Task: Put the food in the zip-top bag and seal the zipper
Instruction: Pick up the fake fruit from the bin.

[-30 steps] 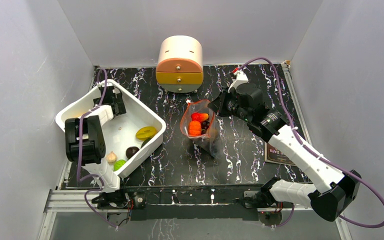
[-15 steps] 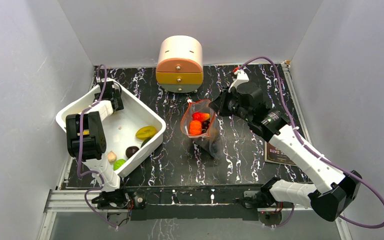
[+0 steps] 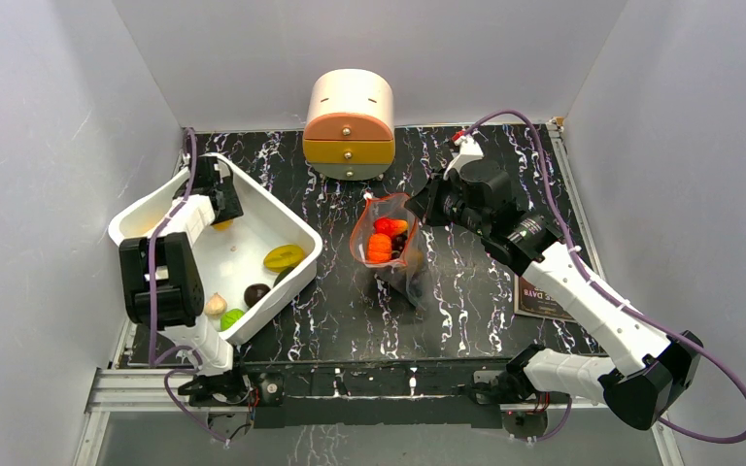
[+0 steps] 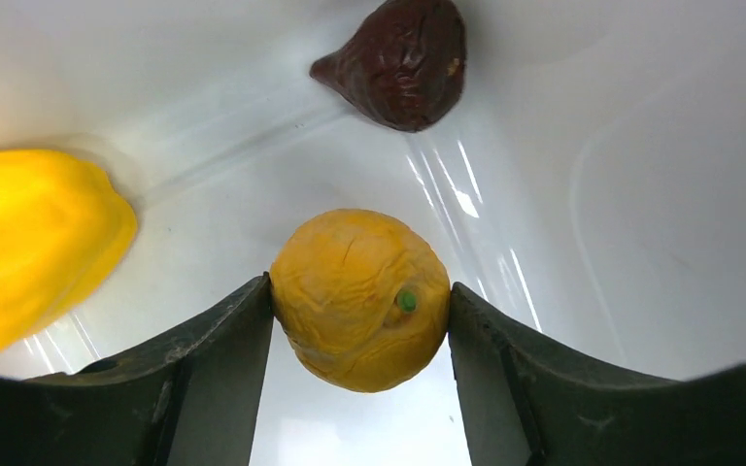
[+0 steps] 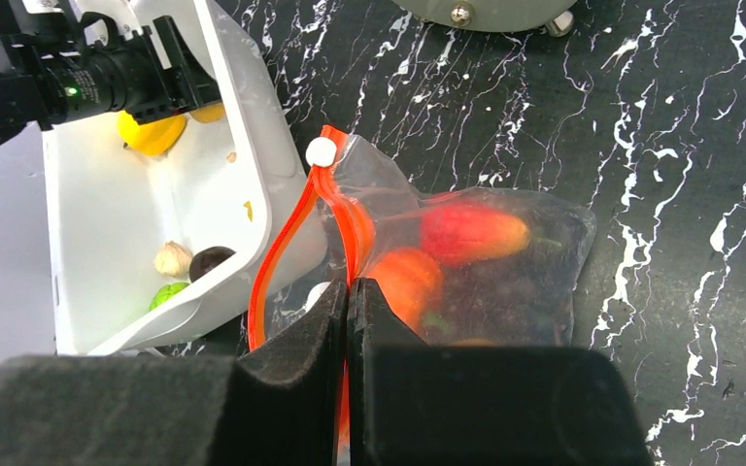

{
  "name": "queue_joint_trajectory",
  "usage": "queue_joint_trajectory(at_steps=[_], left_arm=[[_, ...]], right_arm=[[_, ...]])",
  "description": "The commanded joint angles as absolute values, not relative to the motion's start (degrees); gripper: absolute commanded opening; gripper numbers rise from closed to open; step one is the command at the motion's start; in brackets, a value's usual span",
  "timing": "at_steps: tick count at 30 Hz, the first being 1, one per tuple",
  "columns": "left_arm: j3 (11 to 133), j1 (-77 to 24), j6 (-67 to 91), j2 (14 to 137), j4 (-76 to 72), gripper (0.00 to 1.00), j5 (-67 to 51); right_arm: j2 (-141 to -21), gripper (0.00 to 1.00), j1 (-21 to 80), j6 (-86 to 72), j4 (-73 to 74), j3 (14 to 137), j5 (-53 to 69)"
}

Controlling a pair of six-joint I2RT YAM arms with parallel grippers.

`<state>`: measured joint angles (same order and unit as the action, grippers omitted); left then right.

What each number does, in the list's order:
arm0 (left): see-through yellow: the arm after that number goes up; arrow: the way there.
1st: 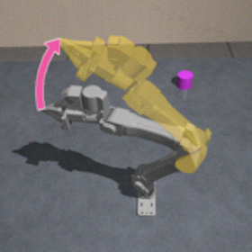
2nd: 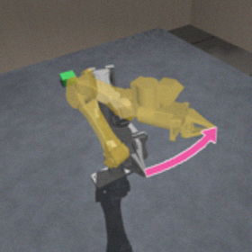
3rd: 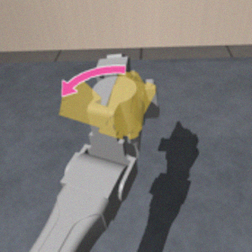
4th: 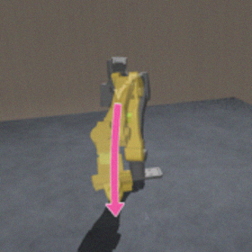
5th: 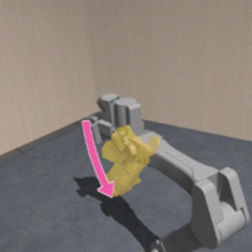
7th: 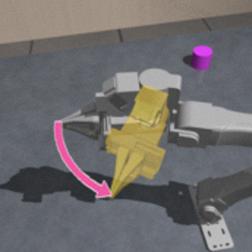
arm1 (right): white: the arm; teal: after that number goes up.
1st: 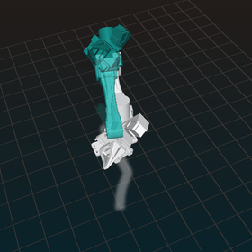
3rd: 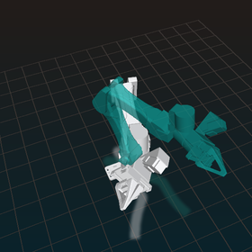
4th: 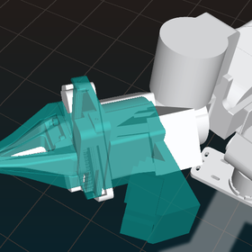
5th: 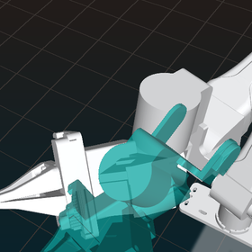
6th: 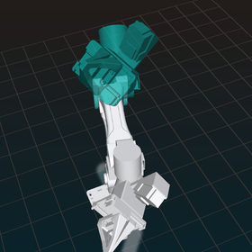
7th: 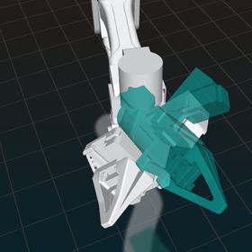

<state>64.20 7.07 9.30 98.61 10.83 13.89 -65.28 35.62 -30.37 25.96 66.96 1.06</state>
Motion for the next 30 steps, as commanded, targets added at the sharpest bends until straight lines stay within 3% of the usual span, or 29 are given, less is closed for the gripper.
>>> queue_joint_trajectory(at_steps=[1,13,30], left_arm=[[64.58,7.38,11.99,91.28,17.30,0.49,9.66],[62.75,7.38,13.23,80.19,24.92,0.45,-0.58],[62.01,6.07,17.66,67.52,25.40,0.43,-28.93]], right_arm=[[-64.04,0.00,35.70,-30.94,20.45,68.12,2.35],[-64.65,0.00,35.73,-31.22,19.96,67.72,2.87],[-65.95,0.00,35.73,-33.81,19.68,67.59,2.19]])
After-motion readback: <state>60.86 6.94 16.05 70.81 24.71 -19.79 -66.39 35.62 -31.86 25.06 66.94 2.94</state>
